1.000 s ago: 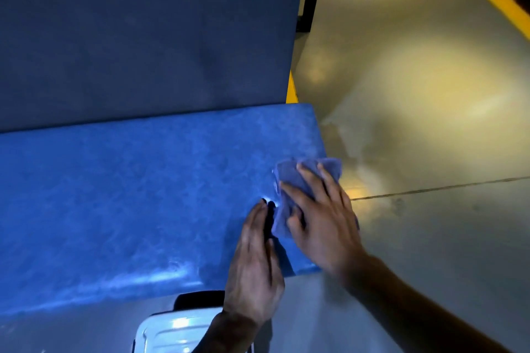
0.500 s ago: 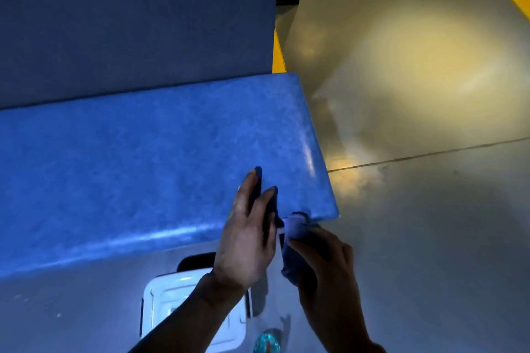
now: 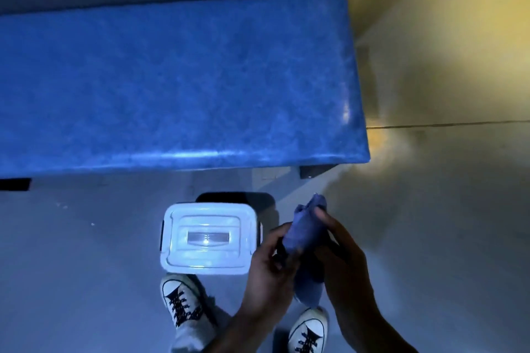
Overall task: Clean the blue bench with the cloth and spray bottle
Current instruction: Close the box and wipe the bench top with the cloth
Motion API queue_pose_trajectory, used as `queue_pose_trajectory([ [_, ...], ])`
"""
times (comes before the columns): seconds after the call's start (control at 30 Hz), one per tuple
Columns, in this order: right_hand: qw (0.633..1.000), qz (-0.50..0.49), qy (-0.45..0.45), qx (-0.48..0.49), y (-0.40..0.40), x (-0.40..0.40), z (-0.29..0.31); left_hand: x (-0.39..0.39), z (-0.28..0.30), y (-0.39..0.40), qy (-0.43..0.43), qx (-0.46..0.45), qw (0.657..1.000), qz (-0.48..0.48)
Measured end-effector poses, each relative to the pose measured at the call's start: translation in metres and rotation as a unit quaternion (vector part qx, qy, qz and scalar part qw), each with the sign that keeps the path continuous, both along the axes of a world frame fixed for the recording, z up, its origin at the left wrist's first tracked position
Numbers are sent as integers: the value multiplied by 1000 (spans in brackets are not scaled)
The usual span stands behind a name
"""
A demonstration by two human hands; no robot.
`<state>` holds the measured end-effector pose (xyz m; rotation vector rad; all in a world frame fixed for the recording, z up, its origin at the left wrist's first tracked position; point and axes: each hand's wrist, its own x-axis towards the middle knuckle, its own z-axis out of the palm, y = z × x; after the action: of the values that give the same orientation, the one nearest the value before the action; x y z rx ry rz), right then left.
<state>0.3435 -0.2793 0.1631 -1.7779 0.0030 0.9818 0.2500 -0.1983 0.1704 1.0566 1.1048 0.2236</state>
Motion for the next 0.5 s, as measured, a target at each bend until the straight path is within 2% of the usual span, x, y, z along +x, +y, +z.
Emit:
queue_pose_trajectory([
  [0.07,1000,17,4,-9,9,-11,-5,-16,-8,7,19,7,999,29],
  [0.17,997,61,-41,-33,28,-29,-11,-43,-15,26,44,19,998,41],
  [0.3,990,107,-46,-75,32,-73,-38,-90,-31,42,90,52,994,-12],
  [0.5,968,185,-45,-163,10,-175,-100,-195,-87,28,211,27,976,-34],
])
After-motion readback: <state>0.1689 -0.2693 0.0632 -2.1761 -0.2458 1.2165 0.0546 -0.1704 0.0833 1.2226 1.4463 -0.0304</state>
